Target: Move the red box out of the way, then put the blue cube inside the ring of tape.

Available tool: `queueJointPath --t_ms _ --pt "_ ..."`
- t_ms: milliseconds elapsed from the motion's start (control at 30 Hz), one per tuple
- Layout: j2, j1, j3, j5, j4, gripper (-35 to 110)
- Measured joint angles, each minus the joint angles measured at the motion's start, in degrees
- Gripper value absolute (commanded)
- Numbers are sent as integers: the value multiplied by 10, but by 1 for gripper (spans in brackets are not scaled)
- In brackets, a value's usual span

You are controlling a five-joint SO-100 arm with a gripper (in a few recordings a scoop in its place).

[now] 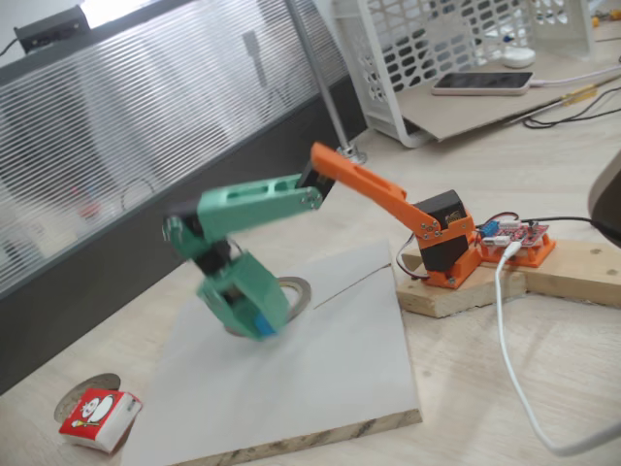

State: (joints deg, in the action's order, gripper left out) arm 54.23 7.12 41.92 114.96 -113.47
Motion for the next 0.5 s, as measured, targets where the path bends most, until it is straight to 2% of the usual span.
queueJointPath --t_ms 167,300,500 --pt "97 -38 -62 0 0 1" --pt "109 -64 -72 0 0 1" --pt "91 -162 -73 0 0 1"
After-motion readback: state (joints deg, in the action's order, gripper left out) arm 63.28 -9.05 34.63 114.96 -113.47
